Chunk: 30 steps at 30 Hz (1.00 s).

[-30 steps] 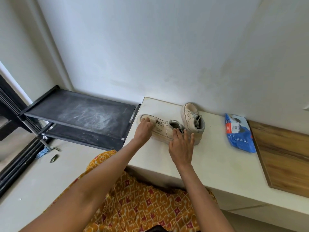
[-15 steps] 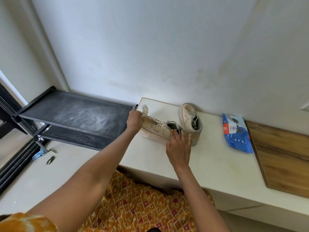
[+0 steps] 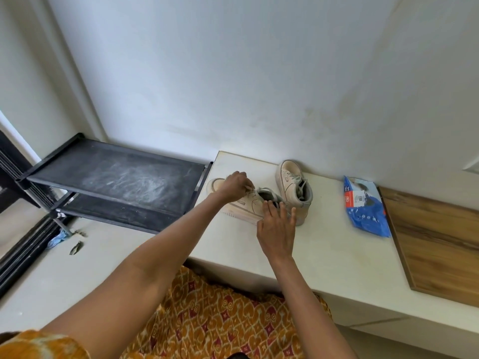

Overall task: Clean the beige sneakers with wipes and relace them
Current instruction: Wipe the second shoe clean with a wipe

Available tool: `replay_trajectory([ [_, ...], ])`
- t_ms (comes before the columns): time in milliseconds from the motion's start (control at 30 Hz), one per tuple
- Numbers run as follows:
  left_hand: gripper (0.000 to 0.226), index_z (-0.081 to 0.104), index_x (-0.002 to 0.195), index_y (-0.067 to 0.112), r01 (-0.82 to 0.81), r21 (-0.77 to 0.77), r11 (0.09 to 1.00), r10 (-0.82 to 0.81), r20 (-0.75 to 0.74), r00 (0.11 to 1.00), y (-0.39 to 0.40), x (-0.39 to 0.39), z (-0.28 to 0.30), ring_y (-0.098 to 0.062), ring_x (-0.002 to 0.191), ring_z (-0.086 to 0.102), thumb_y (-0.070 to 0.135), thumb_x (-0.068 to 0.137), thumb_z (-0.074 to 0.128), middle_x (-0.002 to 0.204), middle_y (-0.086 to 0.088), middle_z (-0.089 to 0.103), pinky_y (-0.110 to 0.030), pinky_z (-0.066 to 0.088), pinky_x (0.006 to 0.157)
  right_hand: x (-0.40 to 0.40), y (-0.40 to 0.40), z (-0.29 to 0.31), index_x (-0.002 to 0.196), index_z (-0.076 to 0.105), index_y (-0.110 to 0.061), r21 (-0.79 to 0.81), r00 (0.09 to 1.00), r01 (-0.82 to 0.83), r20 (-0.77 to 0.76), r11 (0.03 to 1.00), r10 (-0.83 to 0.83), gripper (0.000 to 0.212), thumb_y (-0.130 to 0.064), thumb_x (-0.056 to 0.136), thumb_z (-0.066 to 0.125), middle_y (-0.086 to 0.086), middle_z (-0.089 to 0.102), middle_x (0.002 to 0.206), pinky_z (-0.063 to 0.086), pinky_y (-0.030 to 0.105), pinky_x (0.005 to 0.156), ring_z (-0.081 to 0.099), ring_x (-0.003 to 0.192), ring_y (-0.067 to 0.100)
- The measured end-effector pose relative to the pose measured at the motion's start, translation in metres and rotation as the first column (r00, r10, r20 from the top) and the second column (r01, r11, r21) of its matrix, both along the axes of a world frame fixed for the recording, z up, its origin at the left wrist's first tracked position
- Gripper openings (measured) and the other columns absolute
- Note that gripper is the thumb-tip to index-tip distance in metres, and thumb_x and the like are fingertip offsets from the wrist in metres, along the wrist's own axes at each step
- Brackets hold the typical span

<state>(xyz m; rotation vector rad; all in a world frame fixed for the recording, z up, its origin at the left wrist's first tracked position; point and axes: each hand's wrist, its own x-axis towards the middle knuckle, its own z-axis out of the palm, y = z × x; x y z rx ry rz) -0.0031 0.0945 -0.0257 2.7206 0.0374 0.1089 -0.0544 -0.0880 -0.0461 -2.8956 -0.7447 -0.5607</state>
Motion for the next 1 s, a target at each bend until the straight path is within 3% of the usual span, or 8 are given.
replay_trajectory([
  [133,0.041,0.063,0.121,0.020,0.050,0.270,0.962,-0.054,0.007,0.999,0.016,-0.005,0.005,-0.025,0.108,0.049,-0.001,0.090,0.046,0.112,-0.006,0.058,-0.033,0.033,0.089,0.000,0.001,0.001,0.124,0.060,-0.009,-0.005,1.000,0.013,0.000,1.000,-0.013,0.049,-0.021,0.078,0.067,0.006,0.064,0.123,0.034,0.058,0.103,0.055,0.120,0.032],
  [333,0.027,0.064,0.113,0.006,-0.100,0.338,0.936,0.108,-0.004,0.994,0.055,-0.019,0.001,-0.025,0.114,0.045,-0.001,0.092,0.048,0.117,-0.011,0.053,-0.035,0.044,0.094,-0.001,0.001,0.001,0.126,0.059,-0.010,-0.015,1.000,0.021,-0.014,1.000,-0.021,0.049,-0.022,0.079,0.065,0.005,0.063,0.124,0.035,0.057,0.103,0.054,0.121,0.031],
  [433,0.023,0.066,0.106,0.005,-0.145,0.240,0.960,0.173,-0.100,0.980,0.076,-0.026,-0.005,-0.032,0.118,0.040,0.008,0.093,0.048,0.117,-0.014,0.049,-0.041,0.039,0.096,-0.001,0.002,0.002,0.125,0.060,-0.009,-0.006,1.000,0.022,-0.012,1.000,-0.022,0.048,-0.021,0.079,0.065,0.006,0.064,0.123,0.036,0.057,0.102,0.055,0.120,0.032],
  [533,0.032,0.068,0.096,0.001,-0.243,0.010,0.970,0.242,-0.122,0.963,0.080,-0.032,-0.016,-0.032,0.112,0.043,0.017,0.098,0.040,0.109,-0.017,0.058,-0.037,0.030,0.097,-0.001,0.002,0.003,0.122,0.062,-0.008,-0.003,1.000,0.022,-0.001,1.000,-0.022,0.048,-0.019,0.076,0.067,0.006,0.066,0.120,0.037,0.057,0.101,0.057,0.117,0.032],
  [633,0.032,0.066,0.089,-0.006,-0.401,-0.253,0.881,0.395,-0.075,0.916,0.069,-0.043,-0.030,-0.035,0.104,0.048,0.012,0.099,0.041,0.102,-0.023,0.059,-0.036,0.031,0.090,-0.001,0.002,0.004,0.123,0.061,-0.009,-0.009,1.000,0.029,-0.010,1.000,-0.029,0.048,-0.020,0.076,0.067,0.005,0.066,0.120,0.035,0.057,0.103,0.056,0.118,0.031],
  [700,0.028,0.065,0.091,-0.008,-0.464,-0.350,0.814,0.492,-0.009,0.871,0.058,-0.052,-0.041,-0.037,0.097,0.050,0.012,0.097,0.047,0.098,-0.024,0.055,-0.037,0.036,0.084,0.000,0.003,0.003,0.123,0.061,-0.009,-0.008,0.999,0.032,-0.021,0.999,-0.032,0.047,-0.020,0.077,0.066,0.005,0.065,0.121,0.033,0.057,0.104,0.056,0.119,0.032],
  [867,0.020,0.063,0.102,-0.008,-0.526,-0.349,0.776,0.590,0.103,0.801,0.027,-0.065,-0.051,-0.036,0.090,0.054,0.003,0.093,0.049,0.096,-0.022,0.058,-0.039,0.042,0.071,0.001,0.004,0.003,0.123,0.061,-0.008,-0.016,0.998,0.042,-0.040,0.999,-0.042,0.047,-0.019,0.077,0.064,0.005,0.065,0.121,0.033,0.056,0.105,0.055,0.120,0.031],
  [1000,0.018,0.057,0.101,-0.002,-0.511,-0.353,0.784,0.582,0.131,0.802,0.001,-0.082,-0.060,-0.027,0.087,0.052,0.006,0.097,0.041,0.094,-0.012,0.054,-0.035,0.043,0.071,-0.001,0.005,0.002,0.126,0.059,-0.009,-0.012,0.996,0.054,-0.070,0.998,-0.055,0.048,-0.021,0.080,0.061,0.005,0.063,0.125,0.031,0.055,0.107,0.052,0.123,0.031],
])
